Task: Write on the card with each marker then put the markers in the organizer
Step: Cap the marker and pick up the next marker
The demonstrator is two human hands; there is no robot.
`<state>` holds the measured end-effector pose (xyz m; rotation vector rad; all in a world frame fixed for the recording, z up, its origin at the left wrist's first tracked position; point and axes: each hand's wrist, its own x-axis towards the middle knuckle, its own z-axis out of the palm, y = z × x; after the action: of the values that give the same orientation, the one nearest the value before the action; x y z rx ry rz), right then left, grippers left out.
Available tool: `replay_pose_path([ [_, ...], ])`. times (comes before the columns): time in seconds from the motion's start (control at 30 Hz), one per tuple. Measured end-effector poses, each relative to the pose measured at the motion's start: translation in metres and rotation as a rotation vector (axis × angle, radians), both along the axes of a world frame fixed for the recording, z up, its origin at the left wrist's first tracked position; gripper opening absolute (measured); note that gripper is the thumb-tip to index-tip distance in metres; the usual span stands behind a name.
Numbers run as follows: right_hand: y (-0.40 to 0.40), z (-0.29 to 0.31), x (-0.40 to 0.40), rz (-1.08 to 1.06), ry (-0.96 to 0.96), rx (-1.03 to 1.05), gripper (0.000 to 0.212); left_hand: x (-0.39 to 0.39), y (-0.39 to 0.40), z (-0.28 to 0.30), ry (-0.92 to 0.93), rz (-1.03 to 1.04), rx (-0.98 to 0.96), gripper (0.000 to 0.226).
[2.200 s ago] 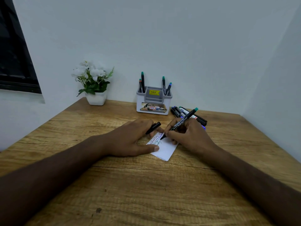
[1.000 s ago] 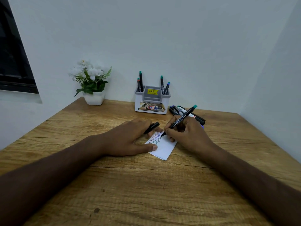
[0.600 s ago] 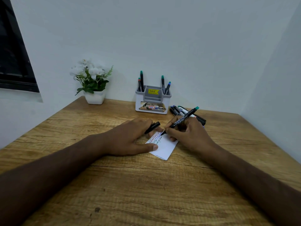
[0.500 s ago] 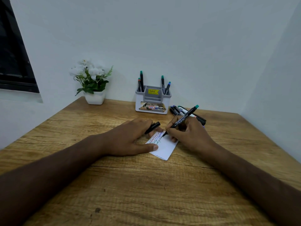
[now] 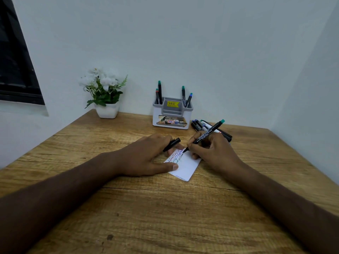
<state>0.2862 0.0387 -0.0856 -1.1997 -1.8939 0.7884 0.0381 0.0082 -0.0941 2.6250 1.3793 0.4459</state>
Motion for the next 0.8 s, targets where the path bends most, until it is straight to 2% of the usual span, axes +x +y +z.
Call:
replay_pose_path([
  [0.23,0.001,0.0008,0.0,-0.008,-0.005,-0.008,0.006,-0.0005,-0.0006,-0.0016,0.003,0.007,0.019,0.047],
  [0.4,0.0,0.0003,-0.0004,-0.008,-0.019,0.007,0.009,-0.0003,-0.0016,-0.0007,0.009,0.012,-0.001,0.04],
  [0.57,0.0,0.0015,-0.0002,-0.012,0.013,-0.012,0.008,-0.001,0.0,-0.0028,0.024,0.045,-0.006,0.07],
  [0.8,0.0005,0.0019,0.0004,-0.009,0.052,-0.058,0.008,-0.0007,-0.0014,-0.0018,0.011,0.048,-0.006,0.066],
])
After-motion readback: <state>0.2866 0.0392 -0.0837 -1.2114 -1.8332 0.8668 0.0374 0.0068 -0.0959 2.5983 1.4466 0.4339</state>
